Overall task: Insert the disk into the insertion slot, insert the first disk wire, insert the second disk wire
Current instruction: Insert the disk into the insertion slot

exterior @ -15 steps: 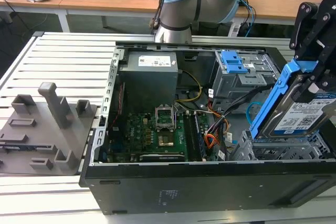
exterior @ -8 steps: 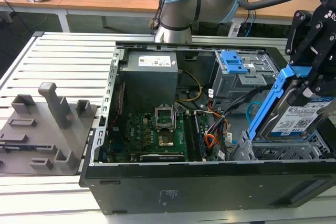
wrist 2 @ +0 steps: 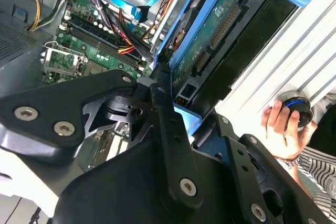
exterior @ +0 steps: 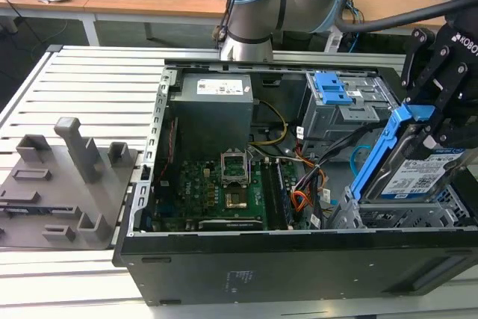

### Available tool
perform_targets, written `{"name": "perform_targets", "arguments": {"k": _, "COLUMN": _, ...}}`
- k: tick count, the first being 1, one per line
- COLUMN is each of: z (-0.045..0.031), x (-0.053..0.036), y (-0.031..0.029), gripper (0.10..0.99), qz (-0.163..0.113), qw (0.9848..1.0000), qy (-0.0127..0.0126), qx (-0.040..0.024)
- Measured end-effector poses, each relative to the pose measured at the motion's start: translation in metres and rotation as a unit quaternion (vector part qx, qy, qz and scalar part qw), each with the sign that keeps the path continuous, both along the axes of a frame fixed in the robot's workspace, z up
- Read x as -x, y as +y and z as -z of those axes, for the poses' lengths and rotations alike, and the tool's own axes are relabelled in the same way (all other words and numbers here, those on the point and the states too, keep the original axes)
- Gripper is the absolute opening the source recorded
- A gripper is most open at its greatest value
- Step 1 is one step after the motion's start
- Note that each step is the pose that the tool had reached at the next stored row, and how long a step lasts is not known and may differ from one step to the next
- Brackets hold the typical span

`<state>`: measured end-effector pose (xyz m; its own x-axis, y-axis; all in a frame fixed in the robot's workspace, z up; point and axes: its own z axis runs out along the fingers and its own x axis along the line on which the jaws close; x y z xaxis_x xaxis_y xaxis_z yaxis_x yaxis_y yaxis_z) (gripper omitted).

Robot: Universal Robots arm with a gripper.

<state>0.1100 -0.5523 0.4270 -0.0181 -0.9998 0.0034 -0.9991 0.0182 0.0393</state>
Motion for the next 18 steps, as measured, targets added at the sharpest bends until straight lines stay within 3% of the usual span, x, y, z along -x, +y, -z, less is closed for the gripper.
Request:
{"name": "perform_targets", "arguments": {"k": 8, "z": 0.0202, "x": 0.0000, "y": 0.0000, "gripper": 0.365, "qz": 0.000, "qw": 1.0000, "qy": 0.0000, "qx": 0.0000}}
{"name": "perform_targets", "arguments": {"k": 13, "z": 0.0212, "x": 0.0001, "y": -0.0001, "gripper": 0.365, "qz": 0.000, "qw": 1.0000, "qy": 0.0001, "qx": 0.0003}}
{"name": "perform_targets", "arguments": {"k": 14, "z": 0.0214, "x": 0.0001, "y": 0.0000, "gripper": 0.373, "qz": 0.000, "qw": 1.0000, "qy": 0.0000, "qx": 0.0000}}
{"name": "perform_targets", "arguments": {"k": 15, "z": 0.0215, "x": 0.0000, "y": 0.0000, "gripper": 0.435, "qz": 0.000, "qw": 1.0000, "qy": 0.0000, "qx": -0.0001}}
{"name": "perform_targets", "arguments": {"k": 18, "z": 0.0216, "x": 0.0000, "y": 0.0000, "gripper": 0.435, "qz": 0.000, "qw": 1.0000, "qy": 0.0000, "qx": 0.0000}}
